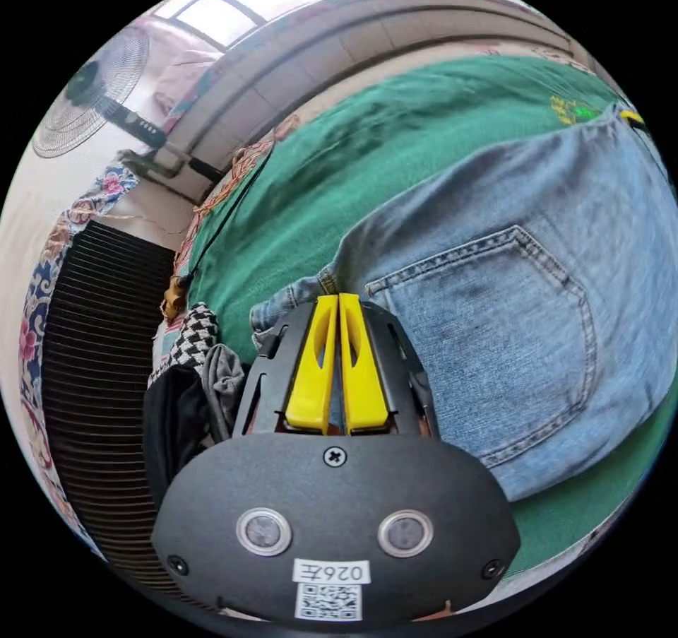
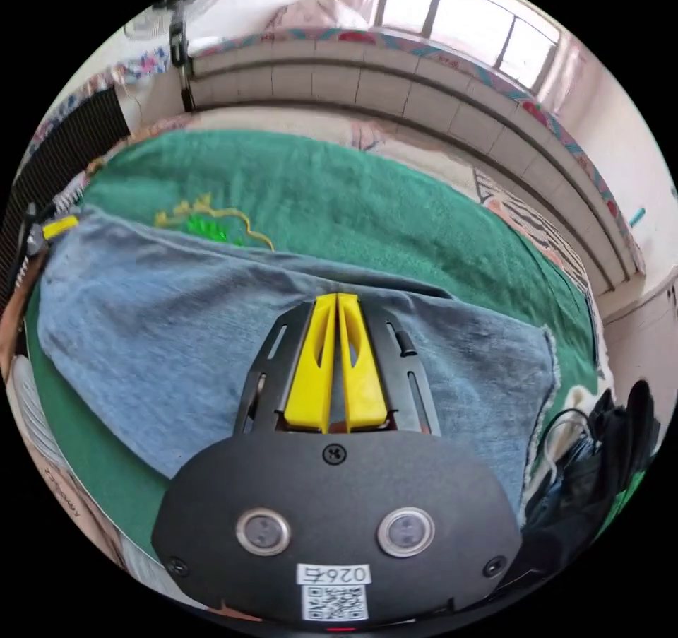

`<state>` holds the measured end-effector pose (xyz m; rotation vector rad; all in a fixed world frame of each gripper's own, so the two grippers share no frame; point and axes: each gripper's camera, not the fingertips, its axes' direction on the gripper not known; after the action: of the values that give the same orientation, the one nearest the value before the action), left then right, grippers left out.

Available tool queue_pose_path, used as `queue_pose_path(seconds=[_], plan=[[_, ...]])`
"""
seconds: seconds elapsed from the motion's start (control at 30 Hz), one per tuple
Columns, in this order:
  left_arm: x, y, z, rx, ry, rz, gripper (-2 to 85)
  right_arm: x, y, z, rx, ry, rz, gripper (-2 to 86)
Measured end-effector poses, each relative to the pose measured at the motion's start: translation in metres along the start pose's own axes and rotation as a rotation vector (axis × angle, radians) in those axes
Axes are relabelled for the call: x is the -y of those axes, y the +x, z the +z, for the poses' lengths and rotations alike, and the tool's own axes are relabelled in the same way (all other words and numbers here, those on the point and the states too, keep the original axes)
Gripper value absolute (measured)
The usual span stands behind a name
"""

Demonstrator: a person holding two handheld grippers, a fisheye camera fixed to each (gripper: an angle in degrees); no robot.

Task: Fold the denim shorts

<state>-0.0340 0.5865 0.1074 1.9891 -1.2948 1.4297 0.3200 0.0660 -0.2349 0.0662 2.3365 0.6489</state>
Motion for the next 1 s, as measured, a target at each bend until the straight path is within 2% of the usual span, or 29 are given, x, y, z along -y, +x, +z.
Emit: queue_pose_path(seconds=[0.1, 0.13, 0.23, 0.33, 0.43, 0.53, 0.67, 0.8, 0.97, 1.0], plan=[[0.008, -0.01, -0.009, 0.008, -0.007, 0.01, -0.9, 0.012, 0.003, 0.001, -0.023, -0.023, -0.079, -0.9], [0.012, -0.017, -0.015, 0.004, -0.009, 0.001, -0.9, 0.011, 0.012, -0.006, 0.013, -0.024, -0.055, -0.9], [0.013, -0.041, -0.045, 0.035, 0.003, -0.107, -0.8, -0.017, 0.042, -0.04, -0.152, 0.002, 0.098, -0.9], [0.011, -0.05, -0.101, 0.011, 0.186, -0.185, -0.9, -0.07, 0.068, -0.08, -0.124, -0.004, 0.136, -0.9], [0.034, -0.04, -0.155, -0.08, 0.351, -0.175, -1.0, -0.132, 0.094, -0.109, -0.112, 0.001, 0.287, -0.9], [0.076, -0.008, -0.208, -0.223, 0.537, -0.085, -1.0, -0.195, 0.121, -0.131, 0.04, 0.081, 0.507, -0.9], [0.144, 0.045, -0.248, -0.421, 0.617, 0.032, -1.0, -0.256, 0.139, -0.137, 0.246, 0.231, 0.701, -0.9], [0.223, 0.11, -0.275, -0.587, 0.605, 0.12, -0.8, -0.259, 0.135, -0.129, 0.25, 0.226, 0.676, -0.9], [0.312, 0.168, -0.314, -0.598, 0.628, 0.221, 0.8, -0.239, 0.13, -0.127, 0.171, 0.241, 0.585, -0.7], [0.339, 0.181, -0.324, -0.589, 0.621, 0.267, 3.9, -0.233, 0.132, -0.128, 0.167, 0.244, 0.571, -0.5]])
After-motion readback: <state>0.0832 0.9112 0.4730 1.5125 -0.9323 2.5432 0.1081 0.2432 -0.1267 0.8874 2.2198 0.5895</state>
